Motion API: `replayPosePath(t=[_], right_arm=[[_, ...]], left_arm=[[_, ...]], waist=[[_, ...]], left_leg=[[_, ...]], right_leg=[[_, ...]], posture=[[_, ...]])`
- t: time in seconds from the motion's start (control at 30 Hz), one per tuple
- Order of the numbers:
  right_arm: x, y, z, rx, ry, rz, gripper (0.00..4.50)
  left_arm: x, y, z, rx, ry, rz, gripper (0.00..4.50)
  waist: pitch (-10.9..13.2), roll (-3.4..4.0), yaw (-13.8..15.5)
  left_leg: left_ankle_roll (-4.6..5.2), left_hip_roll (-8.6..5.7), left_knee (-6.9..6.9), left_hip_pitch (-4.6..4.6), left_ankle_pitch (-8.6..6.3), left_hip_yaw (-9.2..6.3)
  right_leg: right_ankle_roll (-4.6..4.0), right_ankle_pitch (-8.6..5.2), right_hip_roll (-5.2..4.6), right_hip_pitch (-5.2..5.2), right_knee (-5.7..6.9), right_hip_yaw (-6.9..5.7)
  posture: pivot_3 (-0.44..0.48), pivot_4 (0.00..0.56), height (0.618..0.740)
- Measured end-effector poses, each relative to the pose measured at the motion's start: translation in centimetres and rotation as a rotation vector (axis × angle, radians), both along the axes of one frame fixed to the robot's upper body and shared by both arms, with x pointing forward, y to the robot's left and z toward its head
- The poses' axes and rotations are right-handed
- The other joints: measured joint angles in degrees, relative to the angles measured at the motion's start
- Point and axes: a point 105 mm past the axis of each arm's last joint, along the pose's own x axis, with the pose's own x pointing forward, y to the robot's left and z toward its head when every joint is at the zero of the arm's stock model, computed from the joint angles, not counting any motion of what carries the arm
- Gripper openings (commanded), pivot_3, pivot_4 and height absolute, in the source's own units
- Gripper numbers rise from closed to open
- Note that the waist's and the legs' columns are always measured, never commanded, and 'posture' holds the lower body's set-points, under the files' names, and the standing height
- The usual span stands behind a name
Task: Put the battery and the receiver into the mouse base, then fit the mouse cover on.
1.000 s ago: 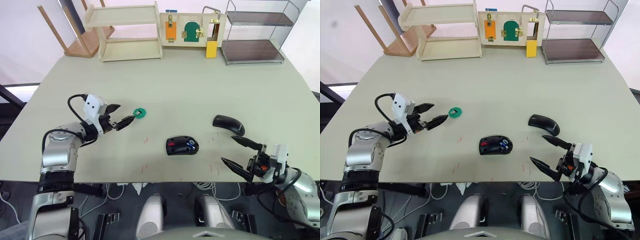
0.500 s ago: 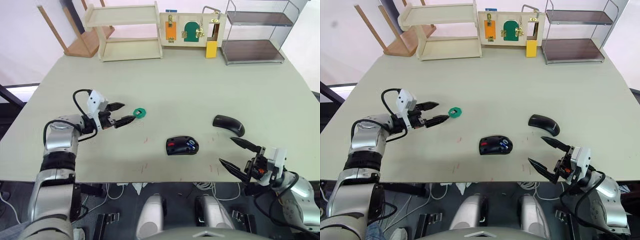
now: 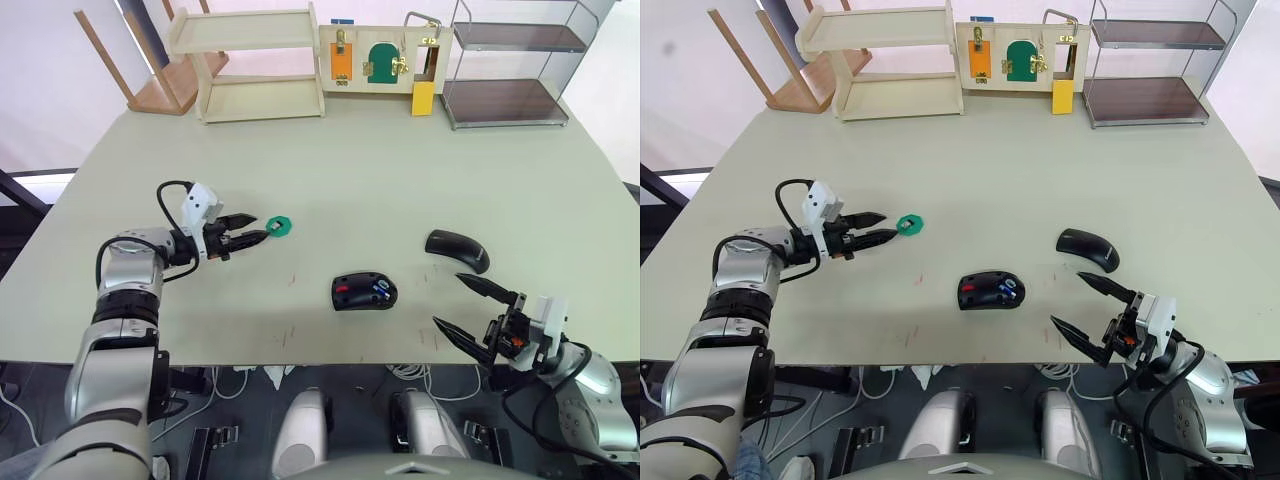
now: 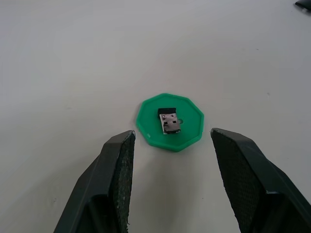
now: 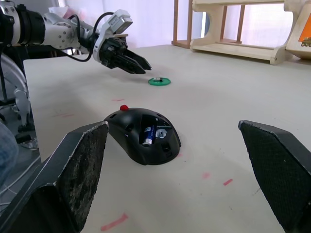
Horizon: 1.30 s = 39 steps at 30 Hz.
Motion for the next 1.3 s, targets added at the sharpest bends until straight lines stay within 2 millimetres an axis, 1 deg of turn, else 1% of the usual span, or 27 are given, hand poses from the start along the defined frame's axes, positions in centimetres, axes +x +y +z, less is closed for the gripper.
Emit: replayPosePath(t=[0.1, 0.17, 0.33, 0.7, 0.77, 0.8, 0.87, 0.97, 1.2, 1.3], right_arm=[[0.0, 0.0, 0.0, -0.003, -0.001, 0.002, 4.50], [0.0, -0.1, -0.1, -0.007, 0.002, 0.003, 4.50], [0.1, -0.2, -0.1, -0.013, 0.000, 0.006, 4.50], [-0.4, 0.6, -0.5, -0.009, 0.003, 0.023, 4.50], [-0.5, 0.8, -0.5, -0.004, 0.004, 0.024, 4.50], [-0.6, 0.8, -0.6, -0.004, 0.005, 0.024, 4.50], [-0.6, 1.1, -0.7, 0.000, 0.007, 0.017, 4.50], [-0.9, 1.5, -0.7, 0.006, 0.007, 0.015, 4.50], [-1.1, 1.8, -0.7, 0.009, -0.009, 0.011, 4.50], [-0.9, 2.0, -0.6, 0.010, -0.018, 0.007, 4.50]], left_arm=[[0.1, -0.1, 0.2, -0.001, -0.006, -0.003, 2.68], [0.2, -0.2, 0.3, -0.003, -0.008, -0.008, 2.14], [0.5, -0.6, 1.0, -0.006, -0.028, -0.017, 2.14], [0.7, -0.4, 1.1, -0.016, -0.013, -0.012, 2.14], [0.7, -0.2, 1.0, -0.017, -0.010, -0.006, 1.60], [0.7, -0.2, 0.8, -0.013, -0.007, -0.005, 1.44], [0.6, 0.1, 0.3, -0.010, 0.009, 0.004, 1.44], [0.5, 0.3, 0.2, -0.006, 0.009, 0.001, 1.44], [0.4, 0.6, 0.3, 0.005, 0.008, 0.000, 1.44], [0.8, 0.4, 0.9, 0.009, -0.004, -0.005, 1.44]], waist=[[0.00, 0.00, -0.01], [0.00, 0.00, -0.01], [0.00, -0.01, 0.00], [0.01, -0.01, 0.03], [0.01, -0.01, 0.00], [0.01, -0.01, 0.00], [0.00, -0.02, -0.01], [0.01, -0.03, -0.01], [0.01, -0.04, 0.07], [0.01, -0.05, 0.01]], left_leg=[[0.00, 0.00, 0.00, 0.00, 0.00, 0.00], [0.00, 0.00, 0.00, 0.00, 0.00, 0.00], [0.00, 0.00, 0.01, 0.00, 0.00, 0.00], [0.00, 0.00, 0.01, 0.00, 0.00, -0.01], [0.00, -0.01, 0.01, 0.00, 0.00, -0.01], [0.00, -0.01, 0.01, 0.00, 0.00, -0.01], [0.00, 0.00, 0.01, 0.00, 0.00, -0.01], [0.00, 0.00, 0.01, 0.00, 0.00, -0.03], [0.00, 0.00, 0.03, -0.01, 0.00, -0.02], [0.00, 0.00, 0.03, -0.01, 0.00, -0.03]], right_leg=[[0.01, 0.00, 0.00, 0.00, 0.00, 0.00], [0.00, 0.00, 0.00, 0.00, 0.00, 0.00], [0.03, 0.01, 0.00, 0.00, 0.01, 0.00], [0.03, 0.01, 0.01, 0.00, 0.03, 0.00], [0.03, 0.01, 0.01, 0.00, 0.02, 0.00], [0.03, 0.01, 0.01, 0.00, 0.02, 0.00], [0.03, 0.01, 0.01, 0.00, 0.03, 0.00], [0.03, 0.02, 0.02, -0.01, 0.05, -0.01], [0.01, 0.01, 0.01, 0.00, 0.05, -0.01], [0.01, 0.01, 0.01, 0.00, 0.05, -0.02]], posture=[[0.000, 0.150, 0.740], [0.000, 0.150, 0.740], [0.000, 0.150, 0.740], [0.000, 0.150, 0.740], [0.000, 0.150, 0.740], [0.000, 0.150, 0.740], [0.000, 0.150, 0.740], [0.000, 0.150, 0.740], [0.000, 0.150, 0.740], [0.000, 0.150, 0.740]])
